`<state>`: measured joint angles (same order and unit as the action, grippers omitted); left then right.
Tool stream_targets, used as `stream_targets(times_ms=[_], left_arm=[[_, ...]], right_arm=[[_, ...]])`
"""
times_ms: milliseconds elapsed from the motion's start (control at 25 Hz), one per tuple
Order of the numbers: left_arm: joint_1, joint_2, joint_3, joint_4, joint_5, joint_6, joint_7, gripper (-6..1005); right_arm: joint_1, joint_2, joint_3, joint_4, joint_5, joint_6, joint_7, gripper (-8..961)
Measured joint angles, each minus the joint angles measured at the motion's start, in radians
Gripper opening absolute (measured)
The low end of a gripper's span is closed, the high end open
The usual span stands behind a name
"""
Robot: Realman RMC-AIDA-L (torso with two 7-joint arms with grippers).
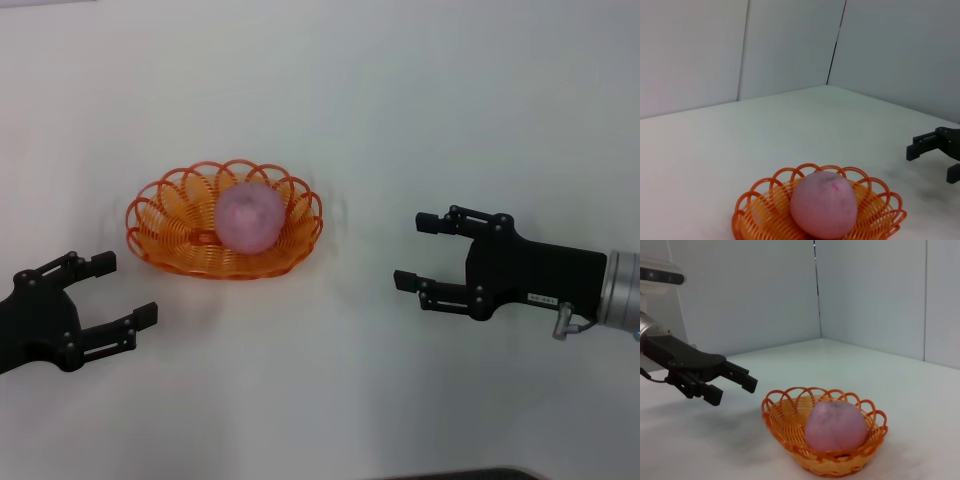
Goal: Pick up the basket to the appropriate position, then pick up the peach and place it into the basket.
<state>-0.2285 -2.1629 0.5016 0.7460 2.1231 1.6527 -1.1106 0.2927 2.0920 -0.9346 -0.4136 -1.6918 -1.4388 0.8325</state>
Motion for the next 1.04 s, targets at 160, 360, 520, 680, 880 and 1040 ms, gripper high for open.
stream_targets(times_ms=[160,360,520,680,880,1040], left_arm=[[0.001,0.0,0.0,0.0,0.0,0.0,0.0,861],[0.003,0.0,0.0,-0.001,0.0,0.002,0.0,861],[0.0,0.0,0.0,-0.01,0.0,0.002,0.0,861],[-0.004,0.0,0.0,-0.013,0.0,0.002,0.0,860],[-0.006,0.0,0.0,-0.014,-0.006,0.003,0.0,860],[-0.006,0.0,0.0,-0.014,-0.008,0.003,0.0,860]], right_arm=[[0.004,0.002,0.0,0.002,0.001,0.0,0.0,794],[0.006,0.002,0.001,0.003,0.001,-0.002,0.001,794],[0.01,0.002,0.001,0.003,0.001,-0.005,0.004,794],[0.01,0.002,0.001,0.003,0.001,-0.006,0.006,794],[0.012,0.002,0.002,0.003,0.001,-0.008,0.006,794],[0.017,0.003,0.002,0.003,0.002,-0.009,0.008,794]])
